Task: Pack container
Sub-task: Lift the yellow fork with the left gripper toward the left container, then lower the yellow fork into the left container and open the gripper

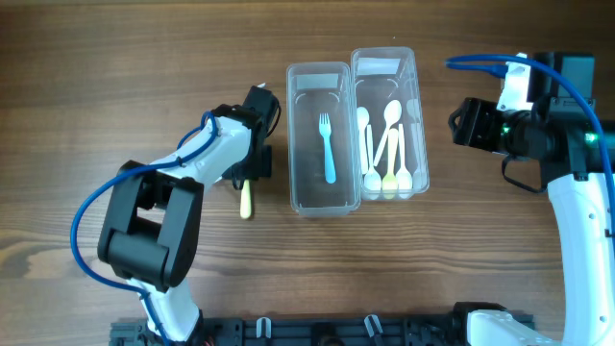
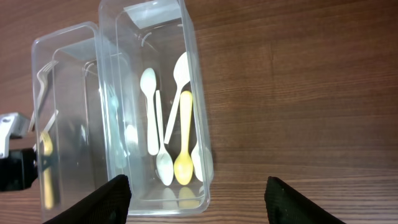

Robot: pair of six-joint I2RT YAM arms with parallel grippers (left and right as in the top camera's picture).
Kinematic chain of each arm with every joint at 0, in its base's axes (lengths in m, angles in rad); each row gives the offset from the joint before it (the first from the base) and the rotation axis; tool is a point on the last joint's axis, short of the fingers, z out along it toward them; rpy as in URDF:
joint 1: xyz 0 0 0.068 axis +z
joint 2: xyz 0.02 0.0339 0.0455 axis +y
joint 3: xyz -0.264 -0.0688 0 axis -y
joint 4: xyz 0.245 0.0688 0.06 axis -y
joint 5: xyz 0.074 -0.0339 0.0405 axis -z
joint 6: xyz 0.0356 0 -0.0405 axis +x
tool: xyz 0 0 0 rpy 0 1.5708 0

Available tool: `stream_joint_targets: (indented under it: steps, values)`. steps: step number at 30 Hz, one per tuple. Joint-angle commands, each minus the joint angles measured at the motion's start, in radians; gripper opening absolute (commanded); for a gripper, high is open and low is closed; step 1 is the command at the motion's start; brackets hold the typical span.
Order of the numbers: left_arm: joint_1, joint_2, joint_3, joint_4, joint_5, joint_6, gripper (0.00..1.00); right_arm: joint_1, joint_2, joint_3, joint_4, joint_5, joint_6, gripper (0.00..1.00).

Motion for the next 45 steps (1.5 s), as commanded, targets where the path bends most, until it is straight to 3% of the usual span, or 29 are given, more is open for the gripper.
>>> stream_joint_targets:
  steps: [1, 7, 13, 23, 26, 29, 32, 35, 41, 45]
  values:
    - [0.005, -0.092, 0.071, -0.08, 0.006, 0.012, 0.04, -0.002, 0.008, -0.01, 0.004, -0.013, -0.012, 0.69]
    - [-0.026, -0.251, 0.157, -0.132, 0.122, 0.011, 0.04, -0.002, 0.008, -0.01, 0.004, -0.013, -0.012, 0.69]
    - [-0.113, -0.382, 0.168, -0.026, 0.215, -0.077, 0.04, -0.002, 0.008, -0.01, 0.013, -0.013, -0.011, 0.7]
    - [-0.242, -0.254, 0.167, 0.196, 0.204, -0.093, 0.05, -0.002, 0.008, -0.01, 0.012, -0.013, -0.01, 0.7]
    - [-0.241, -0.188, 0.167, 0.219, 0.21, -0.093, 0.13, -0.002, 0.008, -0.01, 0.007, -0.013, -0.01, 0.7]
    - [-0.24, -0.171, 0.174, 0.233, 0.214, -0.092, 0.41, -0.002, 0.008, -0.01, 0.005, -0.013, -0.01, 0.7]
    - [-0.214, -0.204, 0.247, 0.162, 0.211, -0.089, 0.58, -0.002, 0.008, -0.01, 0.002, -0.013, -0.013, 0.7]
    - [-0.17, -0.257, 0.342, 0.052, 0.191, -0.085, 0.65, -0.002, 0.008, -0.01, -0.001, -0.013, -0.012, 0.7]
    - [-0.042, -0.327, 0.377, -0.061, 0.069, 0.063, 0.71, -0.002, 0.008, -0.01, -0.001, -0.013, -0.011, 0.7]
    - [0.065, -0.282, 0.355, -0.084, 0.061, 0.185, 0.57, -0.002, 0.008, -0.01, 0.0, -0.013, -0.011, 0.7]
